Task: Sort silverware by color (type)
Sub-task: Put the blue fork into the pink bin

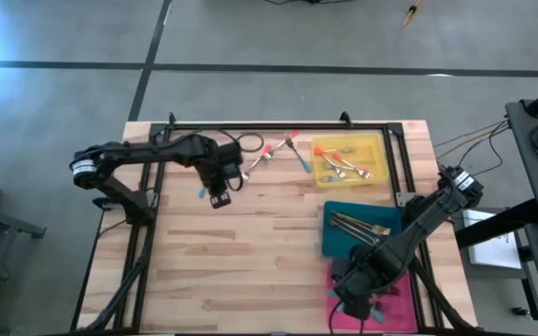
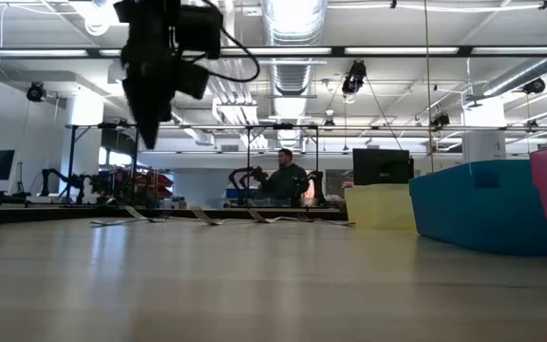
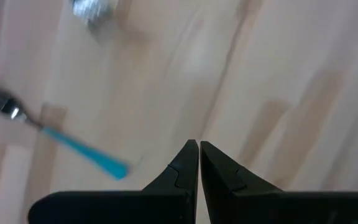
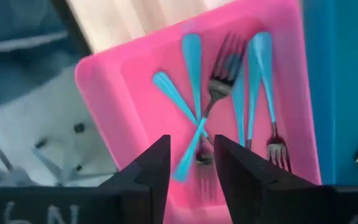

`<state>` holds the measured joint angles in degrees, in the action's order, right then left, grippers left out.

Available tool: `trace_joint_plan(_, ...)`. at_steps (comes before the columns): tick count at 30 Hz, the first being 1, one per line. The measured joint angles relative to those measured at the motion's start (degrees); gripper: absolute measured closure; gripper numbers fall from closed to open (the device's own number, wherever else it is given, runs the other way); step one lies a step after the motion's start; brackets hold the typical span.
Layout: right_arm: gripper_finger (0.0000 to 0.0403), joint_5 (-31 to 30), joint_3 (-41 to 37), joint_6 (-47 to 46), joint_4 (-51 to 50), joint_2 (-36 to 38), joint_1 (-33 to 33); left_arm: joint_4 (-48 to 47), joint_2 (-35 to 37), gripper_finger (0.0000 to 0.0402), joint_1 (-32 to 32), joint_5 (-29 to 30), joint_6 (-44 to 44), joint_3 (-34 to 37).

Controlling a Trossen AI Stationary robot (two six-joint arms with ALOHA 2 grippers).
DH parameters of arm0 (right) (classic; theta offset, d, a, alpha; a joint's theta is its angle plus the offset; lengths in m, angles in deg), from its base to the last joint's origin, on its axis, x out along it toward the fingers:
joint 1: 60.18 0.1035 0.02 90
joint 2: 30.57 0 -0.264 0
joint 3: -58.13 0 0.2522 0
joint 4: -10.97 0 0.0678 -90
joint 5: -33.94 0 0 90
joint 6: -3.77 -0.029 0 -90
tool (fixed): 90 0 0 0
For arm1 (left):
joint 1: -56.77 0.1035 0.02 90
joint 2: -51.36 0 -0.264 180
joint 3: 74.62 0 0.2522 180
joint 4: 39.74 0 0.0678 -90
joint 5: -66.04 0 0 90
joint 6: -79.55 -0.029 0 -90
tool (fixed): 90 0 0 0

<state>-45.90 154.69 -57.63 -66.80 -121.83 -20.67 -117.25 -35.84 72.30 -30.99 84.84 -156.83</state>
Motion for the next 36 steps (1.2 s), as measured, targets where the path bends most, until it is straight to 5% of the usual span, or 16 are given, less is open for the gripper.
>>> trace_joint_plan(6, 0.0285, -6.61, 0.00, -6.71, -0.12, 0.08, 0.63, 2.64, 0.09, 0.0401, 1.05, 6.58, -2.65, 7.72)
trace_joint_plan(16, 0.0299, -13.26, 0.00, -5.25, -5.61, 3.56, -4.70, 18.60, 0.13, 0.0401, 9.47, 18.14, 4.55, 17.72)
trace_joint_plan(26, 0.0301, -14.80, 0.00, 1.03, -7.30, 4.30, -12.66, 25.28, 0.15, 0.0395, 16.04, 18.18, 4.12, 22.93)
trace_joint_plan(36, 0.0301, -14.83, 0.00, 7.45, -7.22, 4.30, -19.48, 25.90, 0.15, 0.0318, 16.01, 18.06, 2.08, 22.34)
